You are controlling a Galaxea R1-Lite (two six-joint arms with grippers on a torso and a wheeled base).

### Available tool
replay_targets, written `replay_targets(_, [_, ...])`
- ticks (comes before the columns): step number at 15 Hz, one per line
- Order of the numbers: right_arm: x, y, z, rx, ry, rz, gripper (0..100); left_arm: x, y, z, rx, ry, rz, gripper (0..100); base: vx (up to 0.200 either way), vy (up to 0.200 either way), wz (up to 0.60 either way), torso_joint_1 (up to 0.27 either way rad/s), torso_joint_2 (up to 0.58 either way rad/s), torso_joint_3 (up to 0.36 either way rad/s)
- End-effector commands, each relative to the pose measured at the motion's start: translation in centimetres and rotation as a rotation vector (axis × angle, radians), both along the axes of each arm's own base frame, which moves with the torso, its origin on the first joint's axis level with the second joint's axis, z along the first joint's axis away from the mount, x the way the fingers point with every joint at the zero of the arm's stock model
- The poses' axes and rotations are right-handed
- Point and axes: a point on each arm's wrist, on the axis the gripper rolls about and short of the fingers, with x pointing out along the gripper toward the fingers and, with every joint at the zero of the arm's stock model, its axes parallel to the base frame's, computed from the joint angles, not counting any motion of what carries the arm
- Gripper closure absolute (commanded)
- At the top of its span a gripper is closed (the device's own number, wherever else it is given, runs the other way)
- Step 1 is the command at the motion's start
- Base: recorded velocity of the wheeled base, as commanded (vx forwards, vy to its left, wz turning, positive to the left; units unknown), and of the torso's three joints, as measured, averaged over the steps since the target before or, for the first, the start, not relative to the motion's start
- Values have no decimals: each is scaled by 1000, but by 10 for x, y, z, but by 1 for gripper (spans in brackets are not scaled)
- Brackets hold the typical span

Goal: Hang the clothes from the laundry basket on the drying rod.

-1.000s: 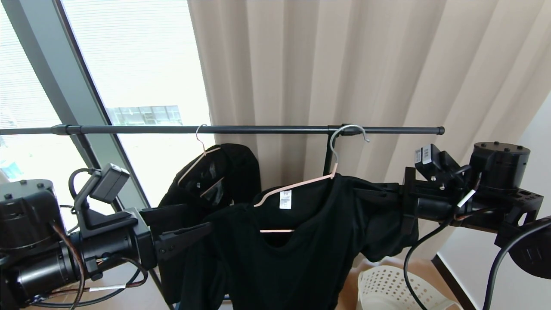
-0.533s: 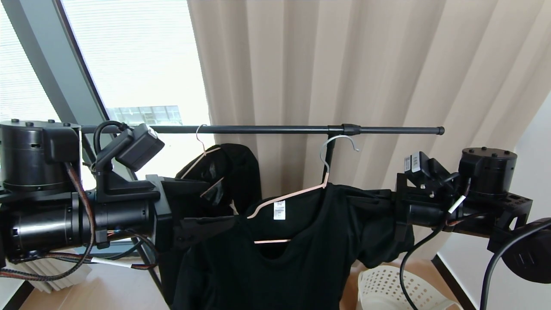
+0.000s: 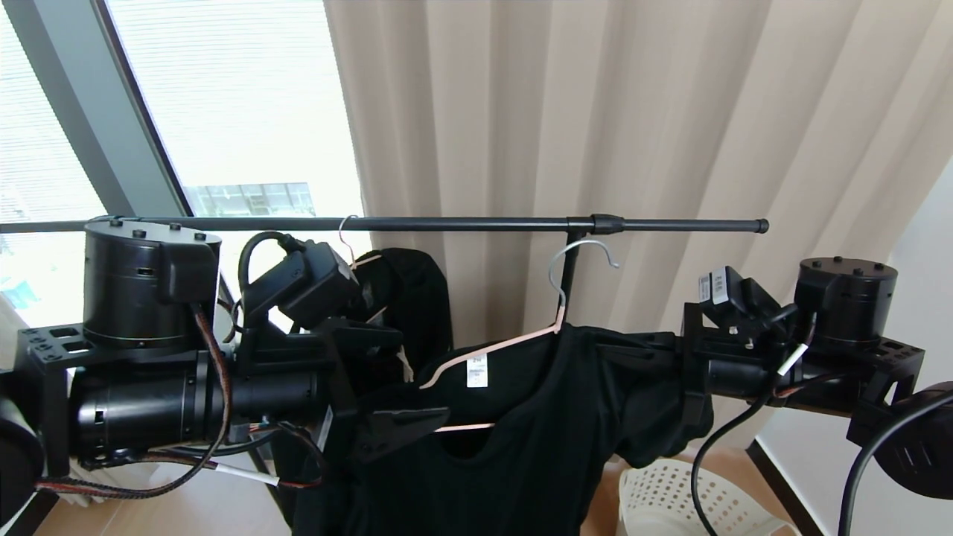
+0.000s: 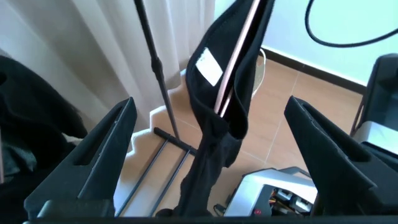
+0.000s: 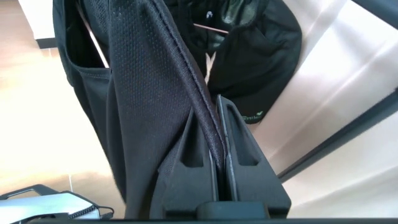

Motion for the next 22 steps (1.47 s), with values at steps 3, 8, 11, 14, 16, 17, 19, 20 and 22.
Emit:
replay_targets(3, [-4, -1, 4, 1, -19, 3, 100, 9, -10, -16, 41, 33, -26, 0, 0, 0, 0, 0, 0, 0])
replay_targets(8, [-8, 0, 7, -1, -36, 13, 100, 13, -16, -17, 43, 37, -37, 0, 0, 0, 0, 0, 0, 0])
replay_targets(11, [-9, 1, 7, -2, -38, 16, 100, 14, -17, -21, 51, 46, -38, 100, 0, 0, 0, 0, 0, 0])
replay_targets(14, [-8, 1, 6, -3, -35, 16, 100, 12, -16, -18, 45, 36, -40, 100, 0, 0, 0, 0, 0, 0])
replay_targets(16, [-9, 1, 6, -3, -37, 16, 100, 11, -16, -18, 46, 35, -40, 100, 0, 0, 0, 0, 0, 0])
replay_targets(17, [-9, 1, 7, -2, -38, 16, 100, 11, -15, -17, 45, 34, -37, 100, 0, 0, 0, 0, 0, 0])
replay_targets(19, [-8, 1, 6, -3, -37, 16, 100, 10, -14, -15, 41, 28, -35, 100, 0, 0, 0, 0, 0, 0])
replay_targets(20, [-9, 1, 7, -2, -37, 16, 100, 8, -12, -14, 38, 23, -35, 100, 0, 0, 0, 0, 0, 0])
replay_targets(22, [-9, 1, 7, -2, -38, 16, 100, 4, -9, -9, 28, 5, -30, 100, 0, 0, 0, 0, 0, 0])
